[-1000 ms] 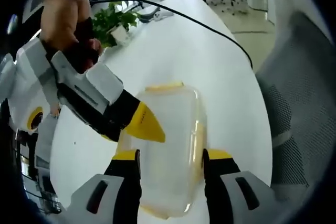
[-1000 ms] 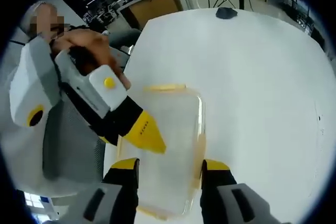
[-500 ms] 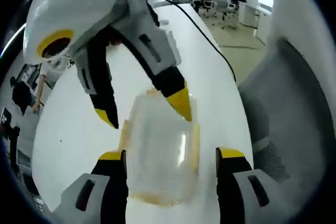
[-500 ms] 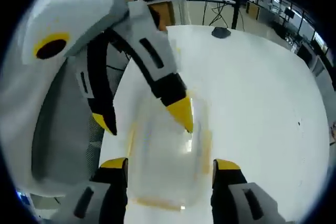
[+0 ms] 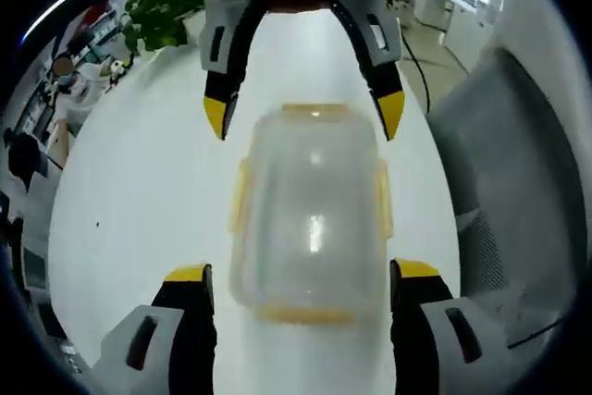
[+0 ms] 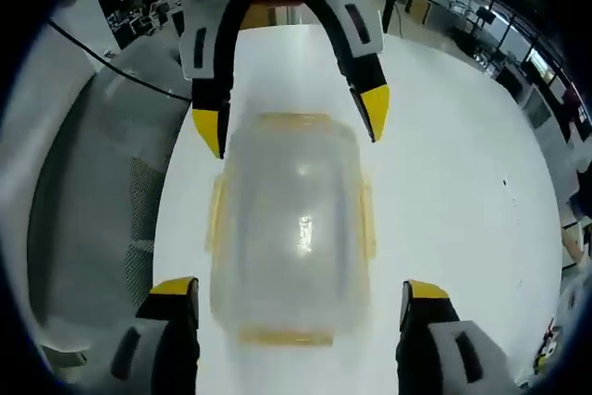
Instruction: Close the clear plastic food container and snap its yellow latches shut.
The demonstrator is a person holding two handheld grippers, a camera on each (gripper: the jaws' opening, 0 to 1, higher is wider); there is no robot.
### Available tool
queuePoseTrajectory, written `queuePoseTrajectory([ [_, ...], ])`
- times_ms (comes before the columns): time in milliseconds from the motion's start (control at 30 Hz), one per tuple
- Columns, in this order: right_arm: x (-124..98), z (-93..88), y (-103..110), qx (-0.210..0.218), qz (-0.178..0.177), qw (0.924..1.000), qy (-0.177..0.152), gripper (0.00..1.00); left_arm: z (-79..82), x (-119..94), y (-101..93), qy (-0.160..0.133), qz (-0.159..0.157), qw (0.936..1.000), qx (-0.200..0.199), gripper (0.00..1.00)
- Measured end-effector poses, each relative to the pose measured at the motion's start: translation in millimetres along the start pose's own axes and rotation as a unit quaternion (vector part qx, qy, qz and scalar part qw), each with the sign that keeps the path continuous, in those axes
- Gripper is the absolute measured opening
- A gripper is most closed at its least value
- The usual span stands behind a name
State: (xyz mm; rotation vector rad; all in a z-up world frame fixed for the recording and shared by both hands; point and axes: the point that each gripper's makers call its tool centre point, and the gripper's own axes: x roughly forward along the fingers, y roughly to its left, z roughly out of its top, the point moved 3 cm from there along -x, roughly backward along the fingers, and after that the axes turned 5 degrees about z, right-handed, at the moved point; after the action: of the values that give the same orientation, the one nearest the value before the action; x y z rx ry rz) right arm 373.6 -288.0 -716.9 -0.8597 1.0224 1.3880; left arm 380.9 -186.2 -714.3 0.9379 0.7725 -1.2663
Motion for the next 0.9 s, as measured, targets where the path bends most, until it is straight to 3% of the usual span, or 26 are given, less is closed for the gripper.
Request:
queuePoseTrajectory([
  [167, 11, -3.1, 4, -0.002, -0.011, 0.9998, 0.015, 0.85, -4.7, 10, -8.9, 0.016, -0.009, 0.9996, 0.02, 0.74],
  [233, 14, -4.1, 8, -0.012, -0.006, 0.9997, 0.021, 0.73, -4.1, 10, -6.3, 0.012, 0.006, 0.9997, 0.021, 0.74],
  [500, 15, -0.3, 8, -0.013, -0.009, 0.9996, 0.025, 0.73, -7.9, 8, -9.6, 0.002, 0.004, 0.9999, 0.016, 0.74],
  [633, 19, 11.1, 7, -0.015, -0.007, 0.9996, 0.022, 0.73, -20.3, 2, -9.1, 0.003, 0.004, 0.9999, 0.013, 0.74],
  [900, 37, 59.0, 3, -0.027, -0.003, 0.9996, 0.008, 0.73, -66.2, -19, -3.9, 0.006, 0.007, 1.0, -0.001, 0.74],
])
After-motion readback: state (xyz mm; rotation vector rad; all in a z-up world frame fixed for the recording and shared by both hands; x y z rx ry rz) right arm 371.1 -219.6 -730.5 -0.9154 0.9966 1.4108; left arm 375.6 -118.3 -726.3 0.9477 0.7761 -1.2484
